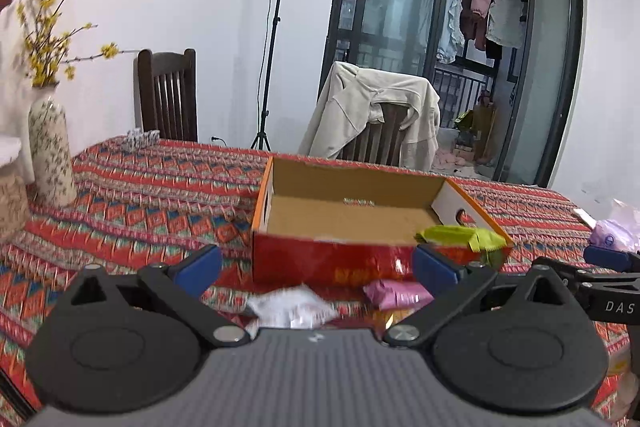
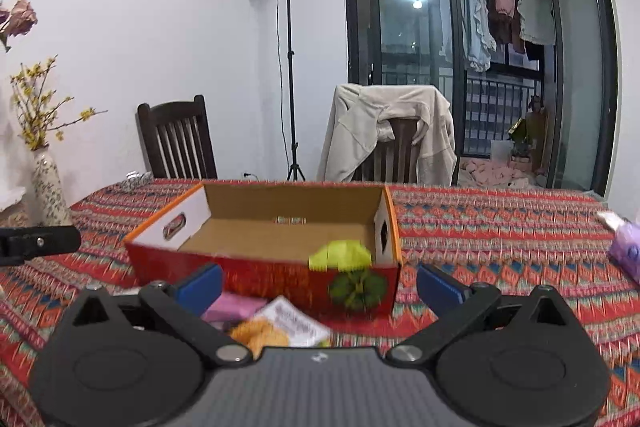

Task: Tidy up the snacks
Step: 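Move both open tools back to the snack pile, then grasp a white printed packet with the right tool while the left tool grasps a gold-foil packet, then carry both packets into the cardboard box and open both tools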

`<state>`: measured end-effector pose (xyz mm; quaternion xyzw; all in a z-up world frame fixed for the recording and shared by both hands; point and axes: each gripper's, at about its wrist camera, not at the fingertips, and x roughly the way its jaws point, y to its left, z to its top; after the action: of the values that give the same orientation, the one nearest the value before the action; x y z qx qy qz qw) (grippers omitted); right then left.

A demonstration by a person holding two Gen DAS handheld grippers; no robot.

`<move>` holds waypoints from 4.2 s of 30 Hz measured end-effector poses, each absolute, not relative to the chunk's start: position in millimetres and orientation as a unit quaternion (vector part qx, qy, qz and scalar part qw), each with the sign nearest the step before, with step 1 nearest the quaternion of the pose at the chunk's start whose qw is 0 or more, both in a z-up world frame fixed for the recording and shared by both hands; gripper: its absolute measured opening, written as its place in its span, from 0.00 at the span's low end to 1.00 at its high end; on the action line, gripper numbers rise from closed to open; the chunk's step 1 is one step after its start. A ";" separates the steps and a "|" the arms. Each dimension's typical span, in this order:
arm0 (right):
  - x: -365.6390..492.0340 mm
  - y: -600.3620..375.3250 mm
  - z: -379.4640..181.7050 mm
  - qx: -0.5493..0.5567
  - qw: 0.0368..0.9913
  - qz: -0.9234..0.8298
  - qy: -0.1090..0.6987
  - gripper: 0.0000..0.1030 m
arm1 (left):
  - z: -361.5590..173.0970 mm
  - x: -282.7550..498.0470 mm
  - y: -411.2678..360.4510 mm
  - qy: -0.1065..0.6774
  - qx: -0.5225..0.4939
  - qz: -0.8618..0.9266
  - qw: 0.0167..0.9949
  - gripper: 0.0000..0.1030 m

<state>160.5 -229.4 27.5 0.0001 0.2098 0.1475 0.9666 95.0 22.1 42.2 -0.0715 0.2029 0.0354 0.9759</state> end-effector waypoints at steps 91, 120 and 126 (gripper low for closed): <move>131.6 -266.4 -26.1 0.011 0.967 0.105 0.232 0.40 | 0.4 109.5 74.6 0.268 -0.157 0.081 0.947 0.17; 134.1 -259.2 -27.0 0.000 0.964 0.106 0.246 0.40 | -22.9 105.7 112.3 0.273 -0.220 0.100 0.931 0.23; 143.5 -253.0 -5.8 -0.011 0.969 0.113 0.218 0.40 | 7.6 113.4 109.3 0.243 -0.198 0.097 0.945 0.23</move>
<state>143.5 -253.0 -5.8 -0.0114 0.2180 0.1134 0.9693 113.4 109.3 7.6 -0.1981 0.2431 0.0970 0.9446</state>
